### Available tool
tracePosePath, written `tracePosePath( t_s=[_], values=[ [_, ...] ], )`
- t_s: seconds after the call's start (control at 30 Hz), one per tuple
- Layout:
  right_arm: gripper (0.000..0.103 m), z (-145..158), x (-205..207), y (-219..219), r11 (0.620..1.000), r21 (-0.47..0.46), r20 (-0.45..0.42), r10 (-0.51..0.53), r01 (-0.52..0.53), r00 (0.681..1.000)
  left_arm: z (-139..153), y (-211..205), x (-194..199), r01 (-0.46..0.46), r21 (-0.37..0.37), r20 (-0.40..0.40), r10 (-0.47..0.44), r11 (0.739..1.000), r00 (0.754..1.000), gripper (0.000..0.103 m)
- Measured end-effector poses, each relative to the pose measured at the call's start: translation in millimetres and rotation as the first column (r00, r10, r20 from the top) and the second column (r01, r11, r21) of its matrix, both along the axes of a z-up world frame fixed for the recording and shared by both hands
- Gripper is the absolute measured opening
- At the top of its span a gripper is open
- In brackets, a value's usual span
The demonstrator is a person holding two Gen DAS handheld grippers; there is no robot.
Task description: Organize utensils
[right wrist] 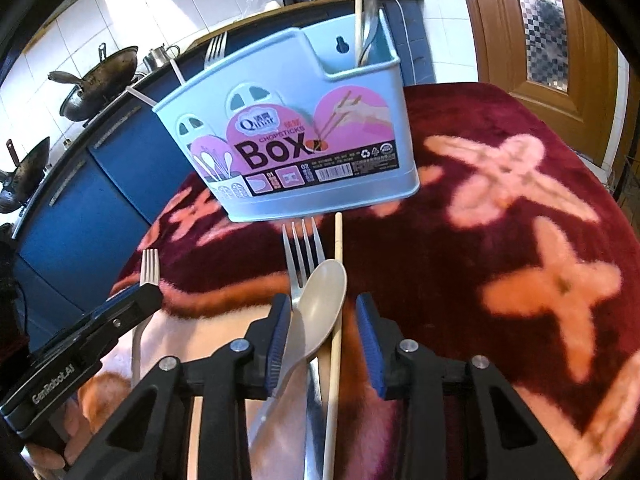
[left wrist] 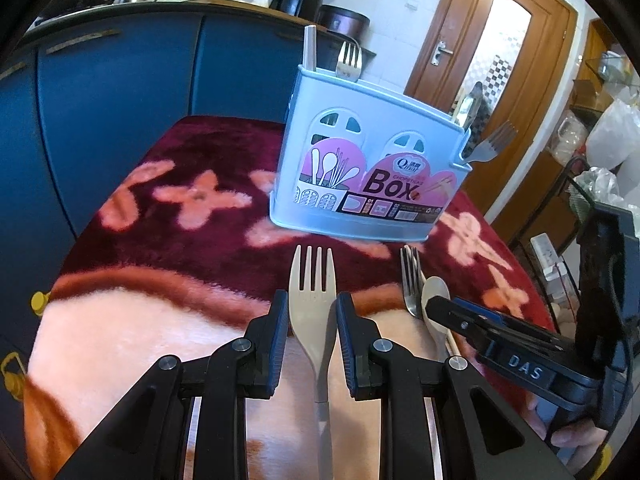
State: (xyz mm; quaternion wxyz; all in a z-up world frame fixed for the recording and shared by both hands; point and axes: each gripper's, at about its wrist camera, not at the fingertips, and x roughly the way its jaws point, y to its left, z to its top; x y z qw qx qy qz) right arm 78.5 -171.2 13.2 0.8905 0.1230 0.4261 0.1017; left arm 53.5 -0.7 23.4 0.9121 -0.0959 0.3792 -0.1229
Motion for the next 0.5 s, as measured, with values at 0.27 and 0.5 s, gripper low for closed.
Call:
tracePosePath(
  t_s=[0.27,0.5],
  values=[
    [0.012,-1.7,-0.5,-1.0,1.000,-0.006,0.022,-0.007,0.007,1.000,-4.7,1.9,2.7,-0.007,-0.003,-0.015,0.007,1.000,1.000,0.024],
    [0.008,10.0,-8.4,-5.2,1.000,0.024,0.069,-0.008,0.006,0.998,-5.0,2.5,2.3,-0.009,-0.004,-0.015,0.009,1.000,1.000,0.024]
  ],
)
